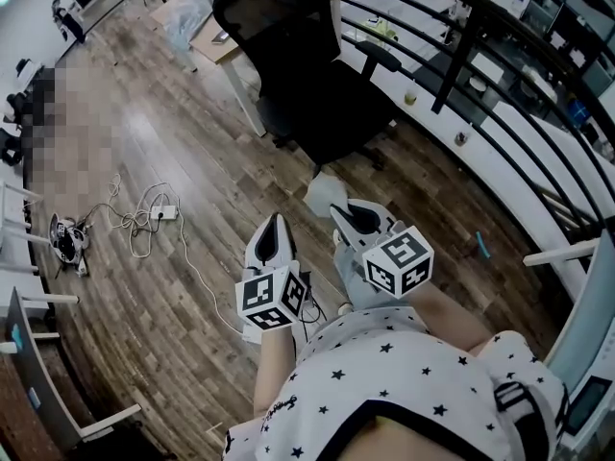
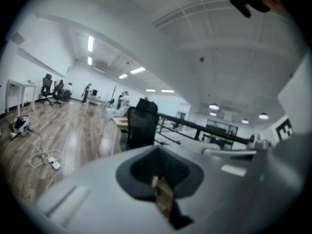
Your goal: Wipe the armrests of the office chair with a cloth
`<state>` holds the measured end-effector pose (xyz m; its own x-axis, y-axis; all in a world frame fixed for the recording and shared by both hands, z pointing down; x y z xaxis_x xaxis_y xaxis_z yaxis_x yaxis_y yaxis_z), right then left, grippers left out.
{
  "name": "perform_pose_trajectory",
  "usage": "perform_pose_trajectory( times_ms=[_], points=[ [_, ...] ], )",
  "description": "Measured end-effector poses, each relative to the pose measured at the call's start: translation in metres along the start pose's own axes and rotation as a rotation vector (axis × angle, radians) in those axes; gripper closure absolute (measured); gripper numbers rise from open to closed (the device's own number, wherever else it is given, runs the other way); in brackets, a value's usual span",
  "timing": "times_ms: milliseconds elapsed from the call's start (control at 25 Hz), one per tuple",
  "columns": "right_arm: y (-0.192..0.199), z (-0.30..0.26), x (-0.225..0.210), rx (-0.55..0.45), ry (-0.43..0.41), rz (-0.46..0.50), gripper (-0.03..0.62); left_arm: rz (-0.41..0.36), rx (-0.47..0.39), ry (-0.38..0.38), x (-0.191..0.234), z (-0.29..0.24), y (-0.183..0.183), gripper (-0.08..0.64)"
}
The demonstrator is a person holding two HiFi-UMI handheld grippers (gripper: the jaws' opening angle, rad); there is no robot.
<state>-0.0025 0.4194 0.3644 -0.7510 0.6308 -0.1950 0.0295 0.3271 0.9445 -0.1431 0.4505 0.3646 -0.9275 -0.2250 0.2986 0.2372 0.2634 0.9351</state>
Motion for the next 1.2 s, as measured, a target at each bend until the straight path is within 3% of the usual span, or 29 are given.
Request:
perform_pose_trajectory(
  times_ms=[640, 1200],
  points=[
    [-0.072, -0.139, -0.065, -0.018, -0.089, -0.009, 0.561, 0.035, -0.007, -0.047, 0.070, -0.123, -0.052, 0.554],
    [-0.103, -0.229, -0.114, -0.013, -0.165, 0.013, 0.561, 0.064, -0.021, -0.121, 0.117, -0.209, -0.078, 0.554]
  ],
)
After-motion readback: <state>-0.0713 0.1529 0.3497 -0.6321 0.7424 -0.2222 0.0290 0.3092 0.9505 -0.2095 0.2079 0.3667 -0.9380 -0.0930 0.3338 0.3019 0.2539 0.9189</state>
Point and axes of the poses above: the fingertips, and each gripper's own axes: z backward along the fingers, x to its left, y out of its underside, the point moved 4 cm from there along z, backward along the fingers, and after that the axes turned 10 degrees about y, right-handed, at the moved point
